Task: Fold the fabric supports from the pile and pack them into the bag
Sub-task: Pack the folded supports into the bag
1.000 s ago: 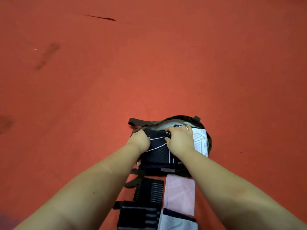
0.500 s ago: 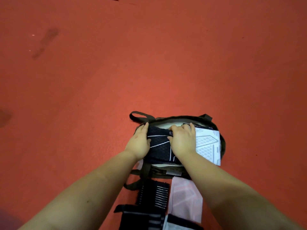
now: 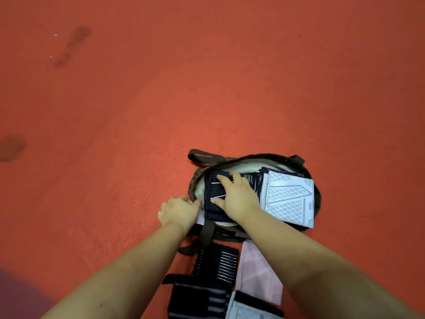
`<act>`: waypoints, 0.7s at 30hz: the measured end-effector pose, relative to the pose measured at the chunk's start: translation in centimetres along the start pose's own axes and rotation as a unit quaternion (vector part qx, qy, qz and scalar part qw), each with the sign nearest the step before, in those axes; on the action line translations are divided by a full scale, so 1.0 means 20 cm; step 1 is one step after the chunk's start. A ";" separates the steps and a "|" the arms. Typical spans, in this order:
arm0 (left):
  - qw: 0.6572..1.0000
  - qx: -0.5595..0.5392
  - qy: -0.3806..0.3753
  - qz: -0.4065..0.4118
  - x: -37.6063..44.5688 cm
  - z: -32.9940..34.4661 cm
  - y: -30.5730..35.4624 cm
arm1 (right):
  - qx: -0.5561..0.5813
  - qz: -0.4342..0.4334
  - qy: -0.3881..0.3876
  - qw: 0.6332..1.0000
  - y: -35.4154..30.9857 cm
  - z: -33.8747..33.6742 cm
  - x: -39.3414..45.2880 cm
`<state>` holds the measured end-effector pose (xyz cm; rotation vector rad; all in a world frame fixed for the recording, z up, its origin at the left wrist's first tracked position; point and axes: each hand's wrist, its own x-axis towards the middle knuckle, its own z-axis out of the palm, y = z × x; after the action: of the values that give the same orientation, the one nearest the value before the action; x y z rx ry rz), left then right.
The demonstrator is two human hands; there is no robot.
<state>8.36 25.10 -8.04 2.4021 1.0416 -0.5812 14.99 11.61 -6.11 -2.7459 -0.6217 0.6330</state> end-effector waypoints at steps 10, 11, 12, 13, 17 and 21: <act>0.985 -0.147 0.082 0.040 -0.08 -0.09 0.01 | -0.031 0.074 -0.071 0.994 -0.04 0.05 0.09; 0.986 -0.133 0.084 0.046 -0.08 -0.09 0.01 | -0.026 0.076 -0.076 0.994 -0.04 0.04 0.10; 0.988 -0.120 0.082 0.051 -0.08 -0.09 0.01 | -0.016 0.076 -0.084 0.993 -0.04 0.03 0.11; 0.990 -0.110 0.075 0.053 -0.08 -0.09 0.01 | 0.002 0.076 -0.091 0.993 -0.03 0.01 0.11; 0.995 0.006 0.043 0.093 -0.08 -0.09 -0.01 | 0.119 0.071 -0.048 0.989 0.00 -0.05 0.04; 0.985 0.108 0.026 0.131 -0.11 -0.08 -0.05 | 0.132 0.034 0.043 0.990 0.02 -0.07 -0.15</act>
<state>6.52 25.48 -5.84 2.7001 0.6949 -0.5638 13.24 9.63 -3.97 -2.5401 -0.3947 0.5649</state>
